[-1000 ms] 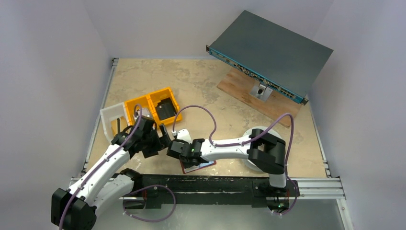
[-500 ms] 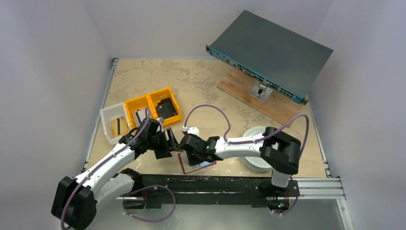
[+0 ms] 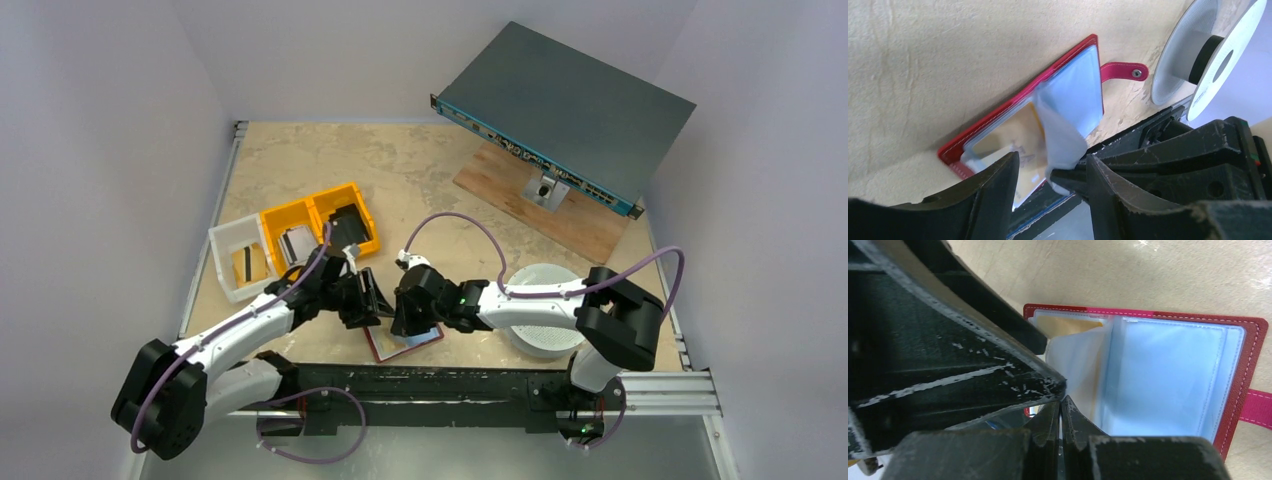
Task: Take the credit cards out of the card holder
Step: Remove the credit card from the card holder.
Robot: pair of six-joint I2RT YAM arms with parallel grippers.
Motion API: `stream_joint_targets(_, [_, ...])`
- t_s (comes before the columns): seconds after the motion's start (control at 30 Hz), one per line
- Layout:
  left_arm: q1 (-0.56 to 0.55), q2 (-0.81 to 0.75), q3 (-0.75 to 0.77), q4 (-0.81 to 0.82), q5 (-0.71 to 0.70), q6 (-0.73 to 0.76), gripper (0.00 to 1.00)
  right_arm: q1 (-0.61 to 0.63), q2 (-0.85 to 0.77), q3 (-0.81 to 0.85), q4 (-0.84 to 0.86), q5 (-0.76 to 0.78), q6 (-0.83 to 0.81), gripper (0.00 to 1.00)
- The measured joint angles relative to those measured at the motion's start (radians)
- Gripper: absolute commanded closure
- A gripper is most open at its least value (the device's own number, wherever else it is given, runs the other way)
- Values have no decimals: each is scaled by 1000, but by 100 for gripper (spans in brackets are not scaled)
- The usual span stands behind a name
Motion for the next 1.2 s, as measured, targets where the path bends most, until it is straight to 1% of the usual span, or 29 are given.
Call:
stream_joint_targets(0.07, [-6,13,0,20,1,-6,53,-1,0,-3,13,-16,1,100])
stream_joint_targets(0.13, [-11,29,0,38,1,-13,57,-1,0,-8,25,-23,2,96])
stream_joint_targets(0.27, [-20,67,-1,68,1,-21,65,-1,0,-13,33,-32,4,83])
stream_joint_targets(0.33, [-25,86,-1,80,1,-22,66,-2,-1,-13,34,-35,5,76])
stream_joint_targets(0.5, [-41,112,-1,102,0,-28,66,-2,-48,-18,32,-32,7,64])
stream_joint_targets(0.7, [-73,113,4,106,0,-46,62,-1,-138,-18,6,16,7,62])
stream_joint_targets(0.87, [-113,133,44,115,-5,-65,60,-1,-230,-29,-74,95,9,61])
stream_joint_targets(1.07, [-169,259,106,166,-4,-77,57,-1,-318,-58,-135,156,22,60])
stream_joint_targets(1.2, [-190,359,142,196,-4,-92,56,-2,-325,-66,-149,171,26,60])
